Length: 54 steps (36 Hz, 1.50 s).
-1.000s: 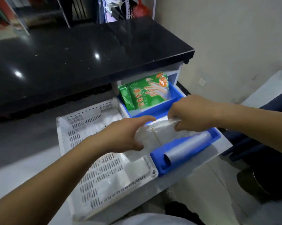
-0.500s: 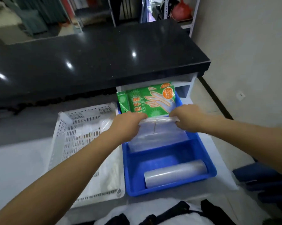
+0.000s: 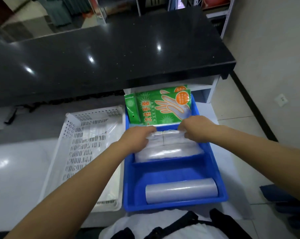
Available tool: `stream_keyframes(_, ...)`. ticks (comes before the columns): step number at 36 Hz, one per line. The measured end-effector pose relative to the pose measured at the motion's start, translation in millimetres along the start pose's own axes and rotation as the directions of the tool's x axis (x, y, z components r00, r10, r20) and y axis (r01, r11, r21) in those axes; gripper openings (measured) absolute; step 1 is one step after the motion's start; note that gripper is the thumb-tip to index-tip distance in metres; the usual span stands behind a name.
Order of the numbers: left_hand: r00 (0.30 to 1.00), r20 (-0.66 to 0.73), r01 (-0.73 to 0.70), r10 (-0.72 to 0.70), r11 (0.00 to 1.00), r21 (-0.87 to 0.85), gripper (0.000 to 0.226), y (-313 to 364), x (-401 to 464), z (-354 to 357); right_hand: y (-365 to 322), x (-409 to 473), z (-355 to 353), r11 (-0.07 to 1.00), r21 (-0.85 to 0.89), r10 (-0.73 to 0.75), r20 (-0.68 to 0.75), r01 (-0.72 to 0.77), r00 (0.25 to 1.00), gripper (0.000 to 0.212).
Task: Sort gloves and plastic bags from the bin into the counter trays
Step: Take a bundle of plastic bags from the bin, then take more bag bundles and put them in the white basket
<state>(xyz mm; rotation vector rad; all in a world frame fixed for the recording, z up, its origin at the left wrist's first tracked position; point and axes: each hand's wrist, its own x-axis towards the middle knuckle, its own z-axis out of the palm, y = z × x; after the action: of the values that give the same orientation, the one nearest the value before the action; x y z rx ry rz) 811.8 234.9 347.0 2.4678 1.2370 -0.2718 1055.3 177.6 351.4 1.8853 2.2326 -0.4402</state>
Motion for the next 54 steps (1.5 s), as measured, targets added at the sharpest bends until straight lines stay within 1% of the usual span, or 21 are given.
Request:
stream_keyframes(2, 0.99, 0.137, 0.0, 0.01, 0.997, -0.071, 0.05, -1, 4, -11, 3, 2, -9, 0.997, 0.079, -0.026, 0.115, 0.017, 0.993, 0.026)
stream_keyframes(4, 0.978, 0.208, 0.007, 0.017, 0.994, -0.113, 0.05, 0, 6, -17, 2, 2, -14, 0.993, 0.112, -0.042, 0.171, 0.023, 0.984, 0.033)
stream_keyframes(6, 0.985, 0.175, 0.022, -0.004, 0.994, -0.102, 0.05, 3, 5, -17, 0, 1, -13, 0.996, 0.086, -0.021, 0.117, 0.011, 0.993, 0.037)
stream_keyframes(8, 0.995, 0.084, 0.055, -0.05, 0.997, -0.058, 0.051, 4, 2, -12, -3, -3, -8, 0.999, 0.041, 0.001, -0.015, 0.0, 1.0, 0.037)
stream_keyframes(10, 0.997, -0.025, 0.072, -0.073, 0.996, -0.05, 0.05, 2, -3, -7, -4, -7, -1, 1.0, 0.0, -0.003, -0.156, 0.003, 0.988, 0.037)
stream_keyframes(12, 0.99, -0.127, 0.049, -0.057, 0.996, -0.069, 0.047, -2, -8, -1, -3, -12, 7, 0.999, -0.032, 0.0, -0.246, -0.008, 0.969, 0.038)
stream_keyframes(14, 0.98, -0.196, 0.009, -0.027, 0.996, -0.09, 0.046, -3, -11, 5, -1, -16, 14, 0.999, -0.032, 0.032, -0.285, -0.043, 0.958, 0.04)
stream_keyframes(17, 0.966, -0.255, -0.05, 0.035, 0.997, -0.056, 0.049, -4, -14, 17, -3, -22, 27, 0.997, -0.019, 0.07, -0.311, -0.08, 0.948, 0.045)
stream_keyframes(20, 0.957, -0.285, -0.052, 0.047, 0.999, -0.009, 0.053, -5, -14, 25, -9, -29, 36, 0.994, 0.005, 0.109, -0.279, -0.112, 0.954, 0.058)
stream_keyframes(25, 0.991, -0.137, -0.004, 0.005, 1.0, 0.011, 0.073, -7, -17, 31, -19, -40, 46, 0.984, 0.067, 0.173, -0.186, -0.163, 0.967, 0.079)
stream_keyframes(27, 0.991, -0.134, -0.01, 0.012, 1.0, 0.022, 0.08, -5, -22, 30, -24, -45, 48, 0.977, 0.101, 0.204, -0.173, -0.189, 0.964, 0.083)
stream_keyframes(30, 0.986, -0.166, -0.016, 0.026, 0.998, 0.062, 0.081, 0, -29, 25, -30, -52, 46, 0.967, 0.138, 0.239, -0.179, -0.216, 0.954, 0.083)
stream_keyframes(32, 0.983, -0.182, 0.006, 0.007, 0.997, 0.072, 0.081, 3, -36, 21, -36, -56, 43, 0.963, 0.157, 0.247, -0.199, -0.218, 0.948, 0.082)
stream_keyframes(34, 0.98, -0.195, 0.041, -0.03, 0.998, 0.052, 0.081, 6, -47, 18, -44, -60, 40, 0.963, 0.175, 0.243, -0.234, -0.204, 0.941, 0.081)
stream_keyframes(36, 0.972, -0.213, 0.1, -0.099, 0.995, -0.002, 0.081, 9, -65, 18, -57, -63, 37, 0.964, 0.201, 0.225, -0.255, -0.176, 0.94, 0.081)
stream_keyframes(39, 0.935, -0.264, 0.211, -0.236, 0.97, -0.122, 0.081, 15, -98, 21, -84, -64, 33, 0.958, 0.264, 0.178, -0.226, -0.116, 0.958, 0.082)
stream_keyframes(41, 0.906, -0.295, 0.262, -0.303, 0.95, -0.168, 0.082, 16, -123, 26, -105, -64, 33, 0.952, 0.3, 0.121, -0.206, -0.055, 0.971, 0.083)
stream_keyframes(44, 0.866, -0.316, 0.331, -0.387, 0.918, -0.218, 0.082, 15, -166, 40, -136, -62, 32, 0.949, 0.309, 0.0, -0.185, 0.059, 0.983, 0.083)
stream_keyframes(49, 0.763, -0.319, 0.478, -0.562, 0.823, -0.309, 0.087, 7, -241, 64, -182, -66, 30, 0.939, 0.25, -0.203, -0.152, 0.236, 0.967, 0.079)
stream_keyframes(52, 0.698, -0.285, 0.558, -0.657, 0.749, -0.358, 0.085, 1, -286, 81, -210, -76, 35, 0.927, 0.231, -0.27, -0.13, 0.294, 0.954, 0.077)
stream_keyframes(54, 0.664, -0.26, 0.608, -0.701, 0.709, -0.358, 0.083, -3, -314, 96, -231, -86, 42, 0.921, 0.208, -0.311, -0.114, 0.329, 0.943, 0.077)
